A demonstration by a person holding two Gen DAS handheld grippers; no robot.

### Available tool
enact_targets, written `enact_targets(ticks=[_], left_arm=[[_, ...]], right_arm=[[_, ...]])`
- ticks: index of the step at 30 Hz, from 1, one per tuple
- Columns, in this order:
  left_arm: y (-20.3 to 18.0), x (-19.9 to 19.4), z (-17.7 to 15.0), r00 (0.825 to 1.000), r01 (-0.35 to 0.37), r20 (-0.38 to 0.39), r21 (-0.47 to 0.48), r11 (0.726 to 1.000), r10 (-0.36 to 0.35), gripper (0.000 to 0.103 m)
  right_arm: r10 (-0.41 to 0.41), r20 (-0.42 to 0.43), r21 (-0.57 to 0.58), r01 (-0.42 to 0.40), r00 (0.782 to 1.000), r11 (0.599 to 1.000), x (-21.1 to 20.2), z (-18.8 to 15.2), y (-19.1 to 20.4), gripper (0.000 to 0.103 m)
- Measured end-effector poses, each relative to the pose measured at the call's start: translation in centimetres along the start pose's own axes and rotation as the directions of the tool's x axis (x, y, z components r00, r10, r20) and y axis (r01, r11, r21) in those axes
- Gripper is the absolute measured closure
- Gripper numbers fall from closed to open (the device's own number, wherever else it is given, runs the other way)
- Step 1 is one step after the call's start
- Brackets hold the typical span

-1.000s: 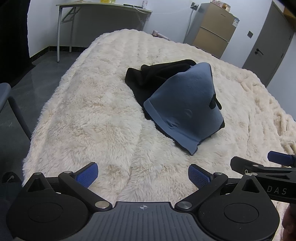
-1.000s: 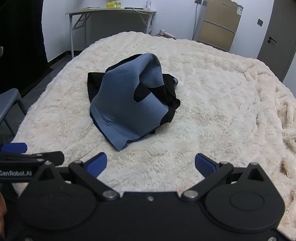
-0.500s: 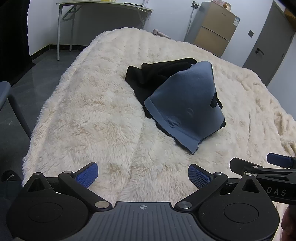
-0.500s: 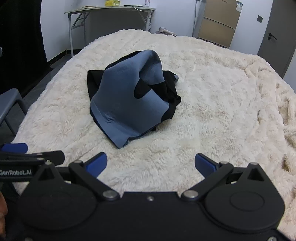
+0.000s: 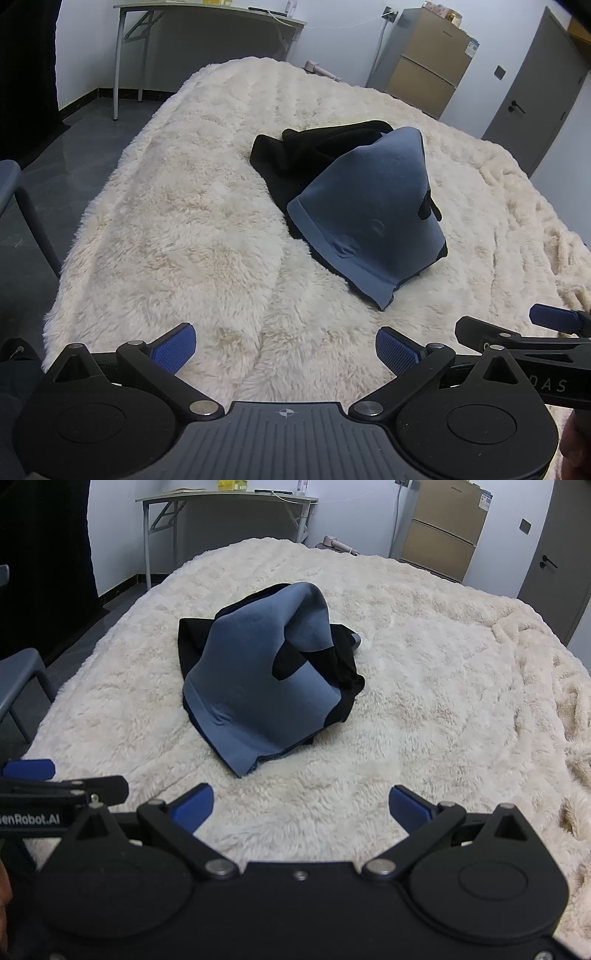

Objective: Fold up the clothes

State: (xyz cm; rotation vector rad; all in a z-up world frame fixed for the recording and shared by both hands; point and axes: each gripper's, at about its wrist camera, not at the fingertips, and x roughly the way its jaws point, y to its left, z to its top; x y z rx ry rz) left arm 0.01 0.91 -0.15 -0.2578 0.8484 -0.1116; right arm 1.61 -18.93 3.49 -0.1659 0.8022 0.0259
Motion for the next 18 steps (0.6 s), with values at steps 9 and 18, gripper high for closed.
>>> enact_targets(ticks=[9, 18], left_arm=[[-0.54, -0.6, -0.75, 1.0, 0.001, 0.004, 0.005, 1.0, -0.001, 0.0], [-0.58, -0.58, -0.57, 1.0, 0.004, 0.002, 0.003, 1.0, -0.004, 0.0]], right_arm=[[0.0, 0.001, -0.005, 0.0, 1.0, 1.0, 0.04, -0.01, 0.04, 0.0], [-0.004, 0.0, -0.007, 0.004, 1.0, 1.0, 0.08, -0.02, 0.17, 0.0]])
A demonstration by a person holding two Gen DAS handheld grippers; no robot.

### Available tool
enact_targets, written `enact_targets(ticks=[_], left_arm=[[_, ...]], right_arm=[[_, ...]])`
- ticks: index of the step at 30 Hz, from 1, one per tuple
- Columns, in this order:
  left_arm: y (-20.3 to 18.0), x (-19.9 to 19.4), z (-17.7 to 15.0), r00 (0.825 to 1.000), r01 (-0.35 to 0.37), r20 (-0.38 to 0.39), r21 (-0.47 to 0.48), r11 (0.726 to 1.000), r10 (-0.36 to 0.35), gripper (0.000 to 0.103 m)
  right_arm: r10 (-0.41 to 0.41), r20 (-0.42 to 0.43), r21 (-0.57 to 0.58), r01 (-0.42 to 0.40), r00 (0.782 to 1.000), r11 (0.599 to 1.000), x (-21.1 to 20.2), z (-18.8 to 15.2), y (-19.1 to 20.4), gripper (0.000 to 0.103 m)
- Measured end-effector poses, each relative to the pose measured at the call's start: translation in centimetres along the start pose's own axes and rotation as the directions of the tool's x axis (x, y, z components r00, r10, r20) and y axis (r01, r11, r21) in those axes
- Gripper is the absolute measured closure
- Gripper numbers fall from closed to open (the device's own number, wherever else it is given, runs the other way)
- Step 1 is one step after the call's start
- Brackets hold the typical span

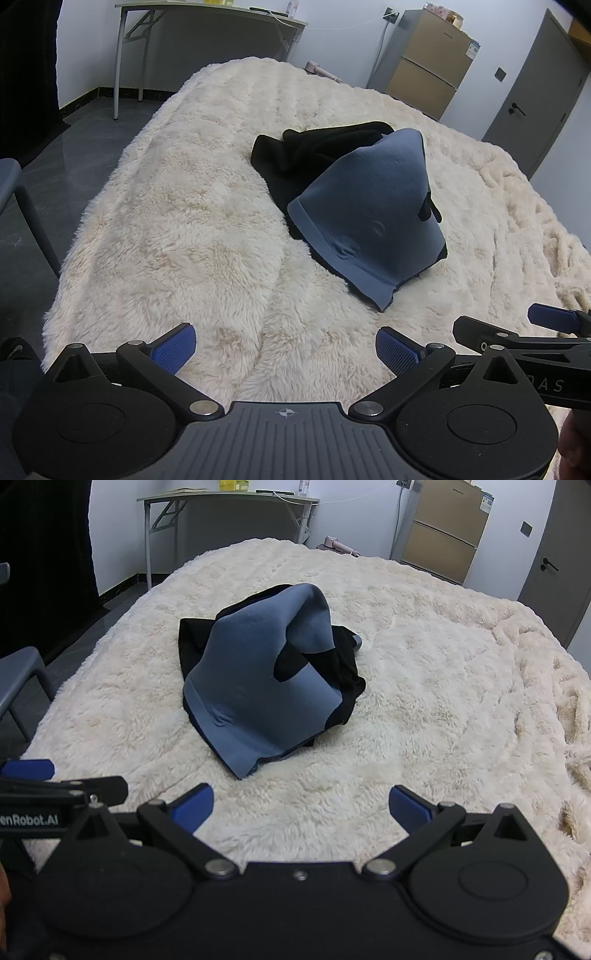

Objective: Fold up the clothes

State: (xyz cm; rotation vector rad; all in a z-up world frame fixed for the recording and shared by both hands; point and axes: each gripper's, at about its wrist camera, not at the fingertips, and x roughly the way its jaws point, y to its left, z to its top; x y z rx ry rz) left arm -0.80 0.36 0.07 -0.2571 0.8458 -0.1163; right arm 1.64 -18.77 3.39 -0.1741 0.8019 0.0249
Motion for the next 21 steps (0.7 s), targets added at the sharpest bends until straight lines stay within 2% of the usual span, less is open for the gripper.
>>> enact_targets(ticks=[21], left_arm=[[0.5, 0.1, 0.22, 1.0, 0.008, 0.003, -0.012, 1.0, -0.008, 0.0]], right_arm=[[-0.004, -0.005, -0.01, 0.004, 1.0, 1.0, 0.14, 0.0, 0.23, 0.0]])
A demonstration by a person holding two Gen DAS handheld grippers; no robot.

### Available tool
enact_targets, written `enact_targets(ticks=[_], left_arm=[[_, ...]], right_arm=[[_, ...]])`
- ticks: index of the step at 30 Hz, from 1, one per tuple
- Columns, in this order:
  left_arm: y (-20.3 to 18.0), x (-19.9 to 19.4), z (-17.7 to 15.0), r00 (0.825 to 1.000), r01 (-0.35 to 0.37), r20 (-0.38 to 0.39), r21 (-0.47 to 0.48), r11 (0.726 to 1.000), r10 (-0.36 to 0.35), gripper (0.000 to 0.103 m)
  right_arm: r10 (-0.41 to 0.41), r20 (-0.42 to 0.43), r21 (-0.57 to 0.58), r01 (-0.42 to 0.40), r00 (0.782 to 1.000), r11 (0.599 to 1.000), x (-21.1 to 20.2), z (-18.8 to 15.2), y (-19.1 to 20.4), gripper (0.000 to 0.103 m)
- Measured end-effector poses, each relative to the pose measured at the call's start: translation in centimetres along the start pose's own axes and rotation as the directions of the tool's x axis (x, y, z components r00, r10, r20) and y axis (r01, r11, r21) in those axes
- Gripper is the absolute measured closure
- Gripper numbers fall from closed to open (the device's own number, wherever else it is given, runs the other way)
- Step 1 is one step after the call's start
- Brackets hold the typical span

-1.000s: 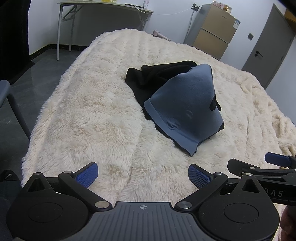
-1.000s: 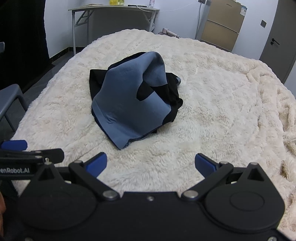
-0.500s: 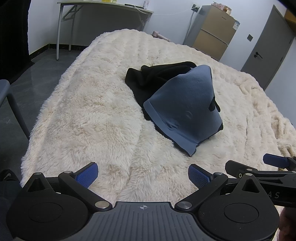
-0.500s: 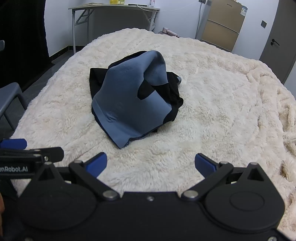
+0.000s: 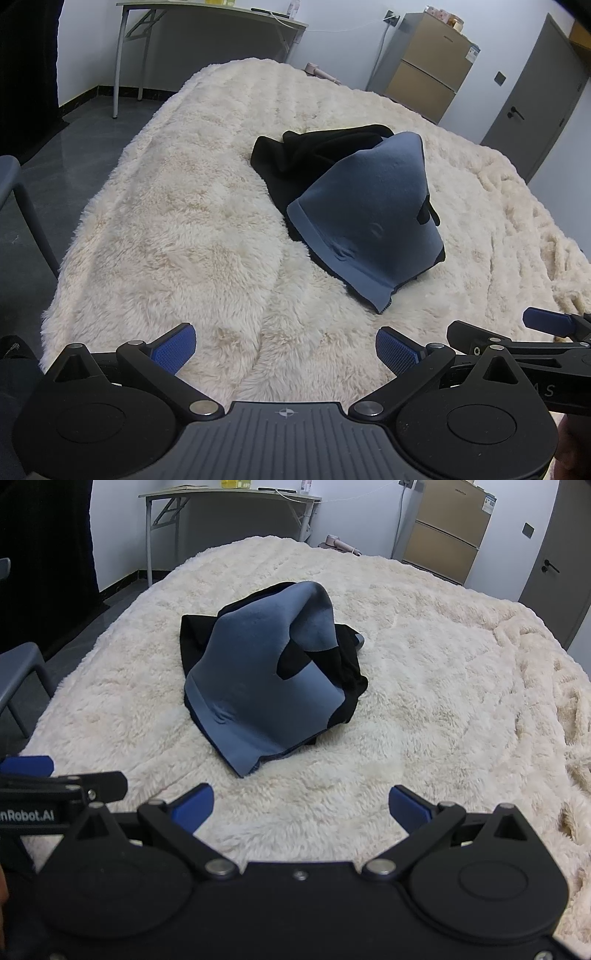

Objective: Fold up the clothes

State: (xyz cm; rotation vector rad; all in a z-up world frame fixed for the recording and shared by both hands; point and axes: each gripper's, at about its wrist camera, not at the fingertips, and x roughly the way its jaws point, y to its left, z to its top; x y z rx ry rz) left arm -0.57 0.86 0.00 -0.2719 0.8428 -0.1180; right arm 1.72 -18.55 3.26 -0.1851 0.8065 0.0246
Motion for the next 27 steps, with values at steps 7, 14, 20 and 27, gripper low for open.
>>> enact_targets(ticks=[7, 14, 20, 27], left_arm=[[0.04, 0.15, 0.15, 1.0, 0.001, -0.001, 0.002, 1.0, -0.001, 0.0], [0.09, 0.21, 0.23, 1.0, 0.001, 0.001, 0.001, 1.0, -0.001, 0.0], [0.13, 0.22, 0.2, 1.0, 0.004, 0.001, -0.003, 1.0, -0.004, 0.0], [0.22, 0.34, 0.32, 1.0, 0.007, 0.0, -0.001, 1.0, -0.007, 0.0]], right_arm=[[-0.001, -0.006, 0.001, 0.001, 1.0, 1.0, 0.07, 0.02, 0.09, 0.0], [0.0, -0.009, -0.003, 0.0, 1.0, 1.0, 0.16, 0.02, 0.17, 0.0], [0.0, -0.007, -0.002, 0.0, 1.0, 1.0, 0.18, 0.03, 0.15, 0.0], [-0.001, -0.011, -0.001, 0.001, 1.0, 1.0, 0.29, 0.02, 0.2, 0.0]])
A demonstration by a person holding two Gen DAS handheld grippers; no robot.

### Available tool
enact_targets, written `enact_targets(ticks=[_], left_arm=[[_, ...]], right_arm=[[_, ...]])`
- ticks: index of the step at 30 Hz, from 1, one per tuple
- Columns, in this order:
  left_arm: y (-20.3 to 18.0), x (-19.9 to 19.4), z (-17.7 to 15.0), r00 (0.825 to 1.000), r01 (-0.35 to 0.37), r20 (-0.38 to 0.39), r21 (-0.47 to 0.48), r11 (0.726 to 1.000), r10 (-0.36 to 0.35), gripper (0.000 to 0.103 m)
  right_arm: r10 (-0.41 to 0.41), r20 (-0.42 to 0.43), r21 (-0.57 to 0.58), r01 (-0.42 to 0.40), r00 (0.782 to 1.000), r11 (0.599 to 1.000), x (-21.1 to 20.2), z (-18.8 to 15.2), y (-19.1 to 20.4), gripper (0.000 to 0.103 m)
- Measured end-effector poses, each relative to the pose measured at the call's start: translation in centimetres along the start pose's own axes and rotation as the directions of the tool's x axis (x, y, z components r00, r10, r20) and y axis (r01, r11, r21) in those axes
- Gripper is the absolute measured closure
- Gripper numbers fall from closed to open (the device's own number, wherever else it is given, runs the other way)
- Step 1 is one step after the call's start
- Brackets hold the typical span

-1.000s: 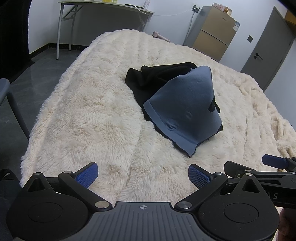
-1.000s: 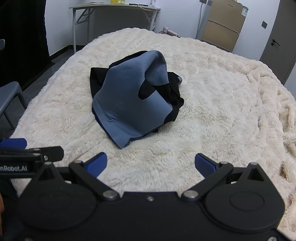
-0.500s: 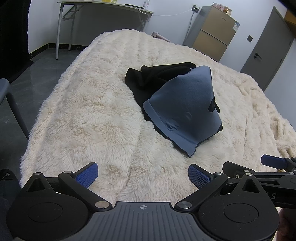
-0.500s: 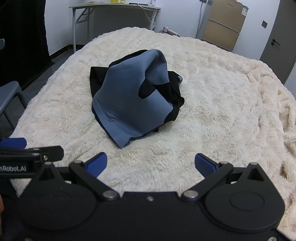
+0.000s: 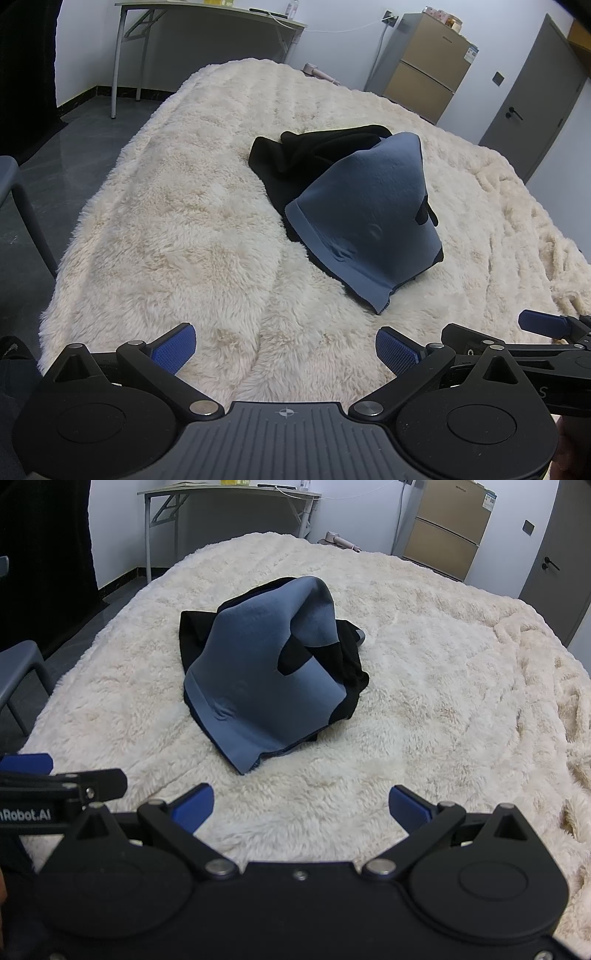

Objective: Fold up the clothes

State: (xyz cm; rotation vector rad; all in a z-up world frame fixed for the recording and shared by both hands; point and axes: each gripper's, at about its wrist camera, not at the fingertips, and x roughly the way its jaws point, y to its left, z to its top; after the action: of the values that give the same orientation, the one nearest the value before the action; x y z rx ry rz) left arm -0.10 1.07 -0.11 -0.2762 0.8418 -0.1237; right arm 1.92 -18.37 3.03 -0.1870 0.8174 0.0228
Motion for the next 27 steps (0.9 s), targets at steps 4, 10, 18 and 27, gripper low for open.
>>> enact_targets(ticks=[4, 10, 18, 27], left_arm=[[0.03, 0.05, 0.01, 1.0, 0.001, -0.001, -0.002, 1.0, -0.001, 0.0], [0.0, -0.05, -0.03, 1.0, -0.001, 0.0, -0.001, 1.0, 0.001, 0.0], [-0.26, -0.17, -0.03, 1.0, 0.0, -0.003, 0.001, 1.0, 0.0, 0.0], [0.04, 0.02, -0.01, 1.0, -0.003, -0.001, -0.001, 1.0, 0.003, 0.0]], right_arm=[[0.002, -0.003, -0.001, -0.002, 1.0, 1.0, 0.05, 0.05, 0.02, 0.0], [0.003, -0.003, -0.003, -0.003, 1.0, 1.0, 0.12, 0.07, 0.01, 0.0], [0.003, -0.005, -0.005, -0.003, 1.0, 1.0, 0.22, 0.1, 0.02, 0.0], [0.002, -0.001, -0.011, -0.002, 1.0, 1.0, 0.32, 0.18, 0.09, 0.0]])
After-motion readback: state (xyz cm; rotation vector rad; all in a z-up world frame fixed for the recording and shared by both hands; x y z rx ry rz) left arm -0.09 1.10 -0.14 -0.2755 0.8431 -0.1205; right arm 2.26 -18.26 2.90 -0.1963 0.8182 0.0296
